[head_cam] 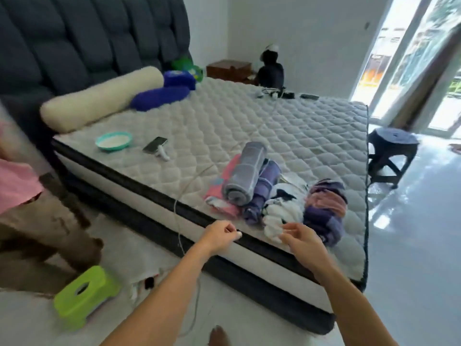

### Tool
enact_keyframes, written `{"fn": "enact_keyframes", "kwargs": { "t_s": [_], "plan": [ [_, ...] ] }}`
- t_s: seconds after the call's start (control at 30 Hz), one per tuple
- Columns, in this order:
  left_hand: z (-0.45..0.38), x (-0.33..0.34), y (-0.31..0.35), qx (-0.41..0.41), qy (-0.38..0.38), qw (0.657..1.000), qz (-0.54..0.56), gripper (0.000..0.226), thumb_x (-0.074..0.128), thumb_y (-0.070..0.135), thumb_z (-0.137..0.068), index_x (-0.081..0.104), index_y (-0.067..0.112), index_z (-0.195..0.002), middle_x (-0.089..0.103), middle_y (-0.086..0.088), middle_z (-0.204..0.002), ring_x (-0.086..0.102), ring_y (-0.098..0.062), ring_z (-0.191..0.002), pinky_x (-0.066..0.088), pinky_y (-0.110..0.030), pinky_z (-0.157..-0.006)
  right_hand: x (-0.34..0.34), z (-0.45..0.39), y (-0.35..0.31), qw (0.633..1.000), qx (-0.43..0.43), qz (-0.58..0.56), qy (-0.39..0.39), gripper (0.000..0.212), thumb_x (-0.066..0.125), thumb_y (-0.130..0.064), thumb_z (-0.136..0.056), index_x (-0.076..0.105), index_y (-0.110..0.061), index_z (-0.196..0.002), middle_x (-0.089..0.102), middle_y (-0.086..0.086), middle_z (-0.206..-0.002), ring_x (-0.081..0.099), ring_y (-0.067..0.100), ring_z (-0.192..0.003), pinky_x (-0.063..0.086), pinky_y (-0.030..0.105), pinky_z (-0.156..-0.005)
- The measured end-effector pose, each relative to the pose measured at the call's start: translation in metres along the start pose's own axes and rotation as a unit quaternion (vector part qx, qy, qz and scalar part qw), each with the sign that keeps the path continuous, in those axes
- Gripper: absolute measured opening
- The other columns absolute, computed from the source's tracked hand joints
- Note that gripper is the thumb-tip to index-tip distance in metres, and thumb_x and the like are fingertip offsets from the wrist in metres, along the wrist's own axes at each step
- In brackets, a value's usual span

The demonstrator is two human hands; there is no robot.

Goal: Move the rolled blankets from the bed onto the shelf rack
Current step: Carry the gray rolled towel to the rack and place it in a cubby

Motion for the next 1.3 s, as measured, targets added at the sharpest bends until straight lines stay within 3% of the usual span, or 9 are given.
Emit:
{"fn": "enact_keyframes", "kwargs": {
  "t_s": [0.13, 0.3, 0.47, 0.6, 0.67, 0.77, 0.9, 1.03, 1.3],
  "plan": [
    [-0.067, 0.016, 0.007, -0.117, -0.033, 0.972, 0.200, 0.018, 0.058, 0.030, -0.092, 0.052, 0.014, -0.095, 0.053, -0.003, -0.089, 0.055, -0.019, -0.076, 0.041, -0.029, -0.062, -0.016, -0.060, 0.005, 0.999, 0.030, -0.023, 0.031, 0.023, 0.064, -0.021, -0.084, 0.061, -0.015, -0.106, 0.071, 0.008, -0.093, 0.062, 0.017, -0.076, 0.047, 0.028, -0.067],
    [-0.135, 0.001, 0.004, -0.229, -0.016, 0.898, 0.374, 0.038, 0.058, 0.028, -0.093, 0.051, 0.013, -0.126, 0.048, -0.011, -0.118, 0.052, -0.026, -0.101, 0.046, -0.044, -0.079, -0.012, -0.136, -0.010, 0.997, 0.056, -0.029, 0.035, 0.031, 0.067, -0.025, -0.081, 0.059, -0.016, -0.110, 0.067, 0.002, -0.088, 0.061, 0.017, -0.074, 0.053, 0.038, -0.077],
    [-0.181, -0.009, 0.007, -0.299, -0.005, 0.847, 0.439, 0.043, 0.058, 0.033, -0.093, 0.045, 0.013, -0.129, 0.051, -0.015, -0.129, 0.046, -0.034, -0.127, 0.041, -0.057, -0.096, -0.014, -0.195, -0.015, 0.995, 0.083, -0.035, 0.044, 0.041, 0.067, -0.029, -0.083, 0.053, -0.017, -0.120, 0.066, 0.003, -0.099, 0.060, 0.014, -0.081, 0.050, 0.034, -0.076],
    [-0.223, -0.013, 0.007, -0.323, -0.004, 0.811, 0.488, 0.042, 0.057, 0.039, -0.092, 0.051, 0.007, -0.119, 0.058, -0.018, -0.098, 0.057, -0.035, -0.084, 0.048, -0.052, -0.066, -0.006, -0.262, -0.032, 0.996, 0.084, -0.026, 0.014, 0.051, 0.066, -0.033, -0.084, 0.048, -0.014, -0.128, 0.059, 0.008, -0.114, 0.058, 0.019, -0.082, 0.046, 0.027, -0.063],
    [-0.243, -0.015, 0.000, -0.347, 0.007, 0.795, 0.498, 0.048, 0.061, 0.041, -0.088, 0.055, 0.005, -0.119, 0.059, -0.020, -0.099, 0.059, -0.037, -0.085, 0.053, -0.055, -0.066, -0.002, -0.302, -0.052, 0.998, 0.056, 0.006, 0.002, 0.051, 0.067, -0.030, -0.084, 0.049, -0.009, -0.127, 0.056, 0.007, -0.111, 0.056, 0.021, -0.090, 0.045, 0.024, -0.062],
    [-0.270, -0.021, -0.004, -0.334, 0.004, 0.825, 0.456, 0.051, 0.067, 0.047, -0.081, 0.062, 0.010, -0.116, 0.067, -0.020, -0.110, 0.064, -0.039, -0.099, 0.054, -0.061, -0.079, 0.001, -0.364, -0.082, 0.998, 0.021, 0.056, -0.024, 0.047, 0.066, -0.026, -0.085, 0.051, -0.009, -0.125, 0.057, 0.008, -0.114, 0.053, 0.022, -0.099, 0.046, 0.032, -0.084],
    [-0.305, -0.020, -0.035, -0.325, 0.016, 0.868, 0.376, 0.058, 0.071, 0.050, -0.070, 0.069, 0.014, -0.115, 0.075, -0.011, -0.105, 0.068, -0.031, -0.101, 0.054, -0.056, -0.089, 0.006, -0.433, -0.106, 0.992, 0.000, 0.114, -0.060, 0.056, 0.065, -0.028, -0.084, 0.045, -0.007, -0.132, 0.060, 0.014, -0.115, 0.059, 0.027, -0.098, 0.047, 0.034, -0.083],
    [-0.297, -0.029, -0.010, -0.365, 0.007, 0.853, 0.373, 0.046, 0.063, 0.045, -0.085, 0.069, 0.008, -0.113, 0.072, -0.018, -0.107, 0.068, -0.033, -0.090, 0.058, -0.044, -0.060, 0.019, -0.480, -0.113, 0.978, -0.009, 0.174, -0.110, 0.066, 0.064, -0.028, -0.084, 0.035, -0.003, -0.138, 0.050, 0.019, -0.135, 0.052, 0.032, -0.117, 0.044, 0.036, -0.093],
    [-0.295, -0.027, -0.006, -0.400, 0.052, 0.840, 0.364, 0.028, 0.065, 0.036, -0.086, 0.065, 0.009, -0.086, 0.069, -0.013, -0.078, 0.065, -0.029, -0.070, 0.056, -0.044, -0.059, 0.032, -0.505, -0.095, 0.980, -0.002, 0.140, -0.140, 0.056, 0.062, -0.053, -0.080, 0.052, -0.009, -0.113, 0.059, 0.014, -0.118, 0.058, 0.031, -0.104, 0.049, 0.044, -0.092]
  ]
}}
Point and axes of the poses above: each hand's wrist, its own z-axis away from the middle knuckle, its own x-axis out of the palm, y = z × x, the point moved 5 cm from there along -z, towards the middle knuckle
